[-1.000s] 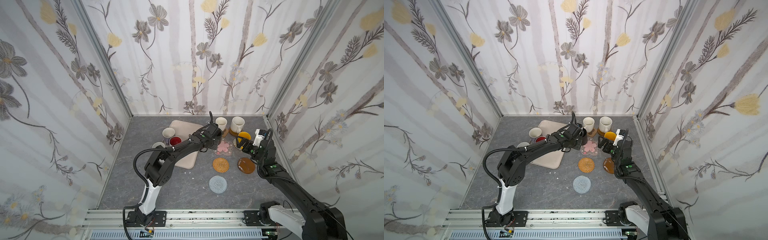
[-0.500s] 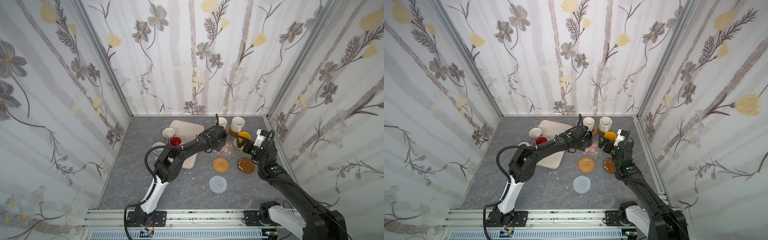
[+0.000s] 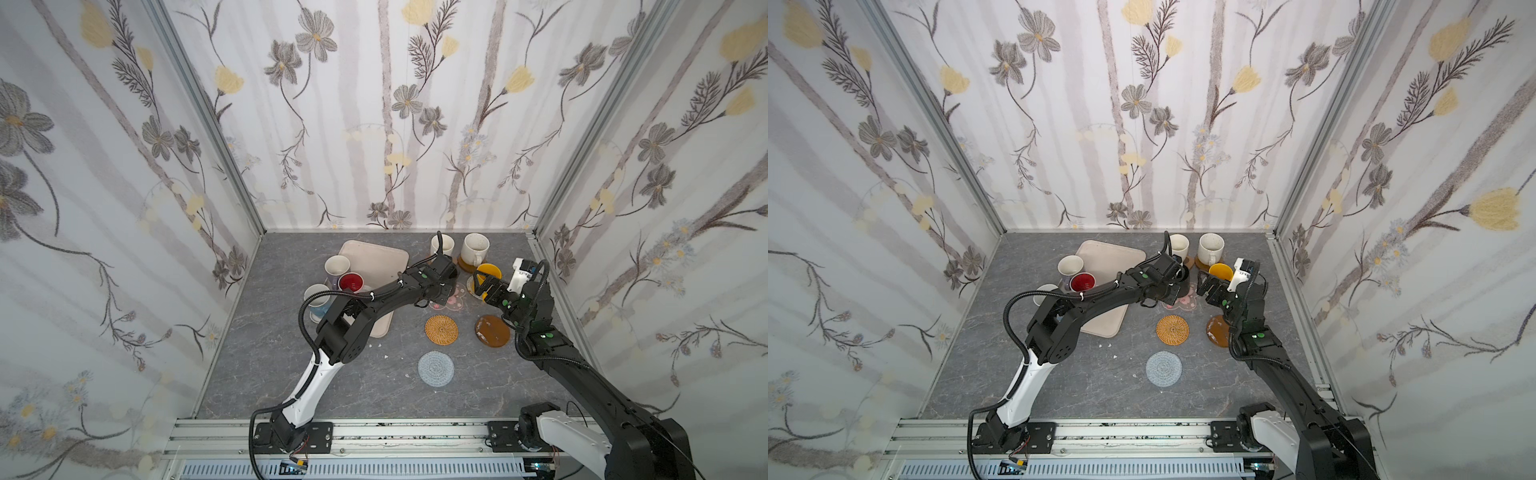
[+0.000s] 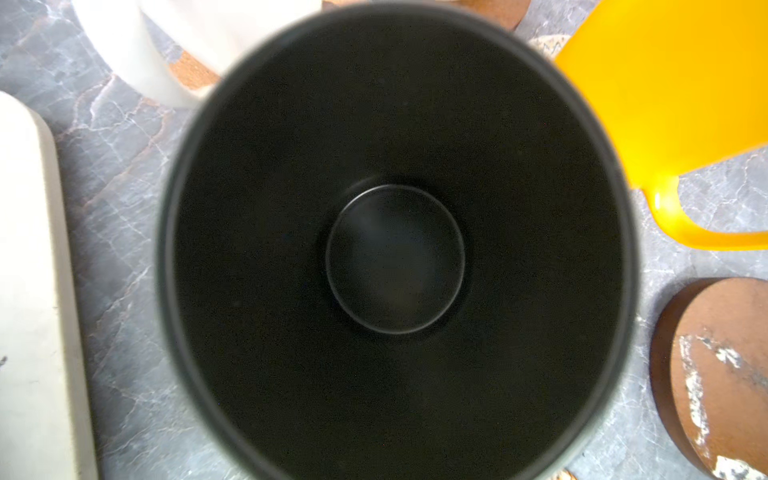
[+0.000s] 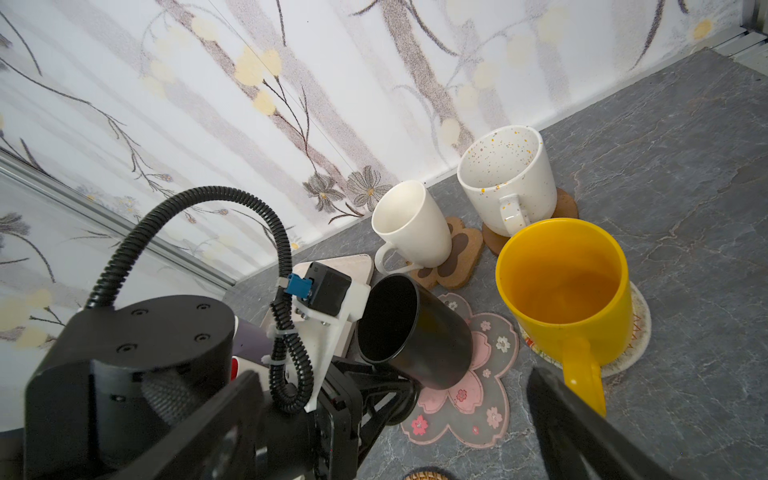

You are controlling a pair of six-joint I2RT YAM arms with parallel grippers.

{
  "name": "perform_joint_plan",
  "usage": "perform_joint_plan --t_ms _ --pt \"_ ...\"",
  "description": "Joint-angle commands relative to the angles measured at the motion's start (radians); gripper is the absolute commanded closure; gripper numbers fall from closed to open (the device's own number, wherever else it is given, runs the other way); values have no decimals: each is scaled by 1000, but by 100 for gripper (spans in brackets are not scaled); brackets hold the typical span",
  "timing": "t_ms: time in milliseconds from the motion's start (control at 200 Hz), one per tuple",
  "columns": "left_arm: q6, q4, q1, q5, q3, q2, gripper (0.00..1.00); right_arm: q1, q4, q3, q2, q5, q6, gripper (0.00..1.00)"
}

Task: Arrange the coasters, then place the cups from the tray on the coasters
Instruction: 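Carry the black mug toward the pink flower coaster with the left gripper, then lower the black mug onto the pink flower coaster and open the left gripper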

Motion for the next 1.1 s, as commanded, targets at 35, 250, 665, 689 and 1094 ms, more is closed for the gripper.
perform_joint_plan --t_ms 35,250,665,689,1094 --pt "1 47 -5 -10 19 11 100 1 41 -1 7 1 5 0" --pt "2 45 -9 -24 15 14 96 0 41 -2 2 -3 5 0" --pt "-3 37 -22 -70 16 6 38 0 31 7 -21 -40 3 0" --pt "-2 37 -22 -76 16 2 34 0 27 8 -26 -41 0 0" --pt "-16 39 -16 -214 -56 -195 18 3 -157 117 -96 -58 -66 0"
